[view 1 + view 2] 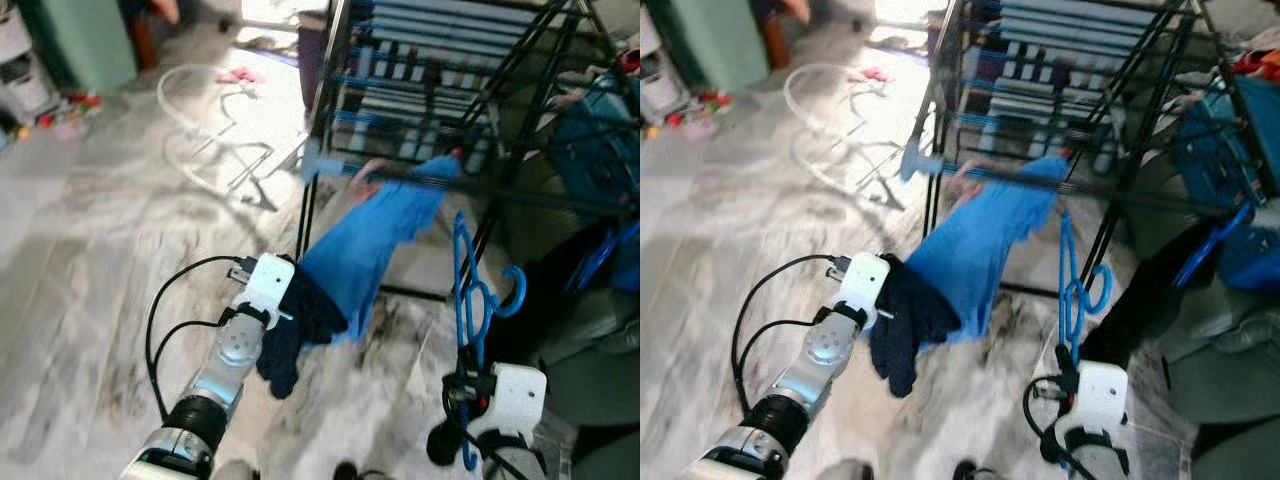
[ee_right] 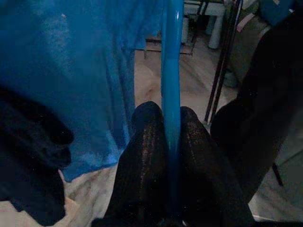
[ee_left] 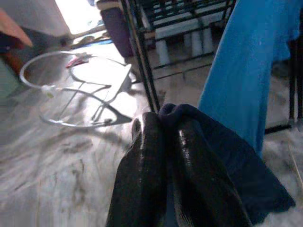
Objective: Hang hanger
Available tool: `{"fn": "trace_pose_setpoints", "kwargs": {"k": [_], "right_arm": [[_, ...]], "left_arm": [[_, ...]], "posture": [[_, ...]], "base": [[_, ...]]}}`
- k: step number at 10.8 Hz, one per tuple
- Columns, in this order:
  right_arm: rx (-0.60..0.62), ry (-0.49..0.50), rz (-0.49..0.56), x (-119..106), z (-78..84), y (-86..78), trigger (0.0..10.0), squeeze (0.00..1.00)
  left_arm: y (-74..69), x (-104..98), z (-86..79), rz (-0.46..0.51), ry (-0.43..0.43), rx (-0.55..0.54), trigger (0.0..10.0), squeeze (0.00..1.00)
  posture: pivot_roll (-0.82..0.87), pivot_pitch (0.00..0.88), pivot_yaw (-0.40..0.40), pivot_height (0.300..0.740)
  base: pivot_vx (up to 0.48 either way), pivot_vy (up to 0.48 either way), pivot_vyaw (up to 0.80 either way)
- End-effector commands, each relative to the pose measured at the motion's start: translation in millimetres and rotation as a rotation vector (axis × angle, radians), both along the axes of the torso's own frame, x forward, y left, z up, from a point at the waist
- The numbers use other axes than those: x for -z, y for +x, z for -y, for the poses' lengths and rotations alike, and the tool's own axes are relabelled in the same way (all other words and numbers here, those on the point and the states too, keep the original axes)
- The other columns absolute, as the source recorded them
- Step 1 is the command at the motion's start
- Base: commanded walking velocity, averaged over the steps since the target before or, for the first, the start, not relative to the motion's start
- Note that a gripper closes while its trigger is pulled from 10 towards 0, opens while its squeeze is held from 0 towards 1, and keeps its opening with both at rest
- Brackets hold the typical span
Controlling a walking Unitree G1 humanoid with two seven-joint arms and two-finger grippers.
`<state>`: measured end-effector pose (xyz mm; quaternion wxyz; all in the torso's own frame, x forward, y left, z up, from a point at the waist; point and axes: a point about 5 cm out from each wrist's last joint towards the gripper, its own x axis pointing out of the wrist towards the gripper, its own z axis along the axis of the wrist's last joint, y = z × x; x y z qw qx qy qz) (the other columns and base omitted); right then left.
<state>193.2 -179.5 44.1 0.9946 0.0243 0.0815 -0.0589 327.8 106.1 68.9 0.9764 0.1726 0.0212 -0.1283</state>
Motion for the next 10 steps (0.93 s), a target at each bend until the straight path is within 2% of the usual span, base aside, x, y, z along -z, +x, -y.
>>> {"fn": "trace_pose_setpoints", "kwargs": {"k": [1,3,4,6,10], "right_arm": [[0.013,-0.006,-0.009,1,4.3,-3.3,10.0,0.00],[0.001,0.000,-0.003,0,3.0,-2.3,10.0,0.00],[0.003,0.044,0.023,-4,1.2,2.6,10.0,0.00],[-0.007,0.040,0.039,-9,-2.5,10.5,10.0,0.00],[-0.012,0.038,0.038,-7,-2.7,10.7,10.0,0.00]], "left_arm": [[-0.1,-1,3.4,0.005,0.003,0.007,10.0,0.00],[0.0,-1,2.7,0.003,0.002,0.001,10.0,0.00],[-0.3,0,2.2,-0.002,0.004,-0.002,10.0,0.00],[-0.5,0,3.1,-0.006,-0.002,-0.002,10.0,0.00],[2.0,-3,1.9,0.006,-0.004,-0.015,10.0,0.00]], "posture": [[0.08,0.091,-0.078,0.740],[0.08,0.094,-0.080,0.740],[0.08,0.095,-0.080,0.740],[0.08,0.089,-0.080,0.740],[0.09,0.084,-0.083,0.740]], "base": [[-0.322,0.000,0.00],[-0.324,0.000,0.00],[-0.311,0.000,0.00],[-0.296,0.000,0.00],[-0.275,0.000,0.00]]}}
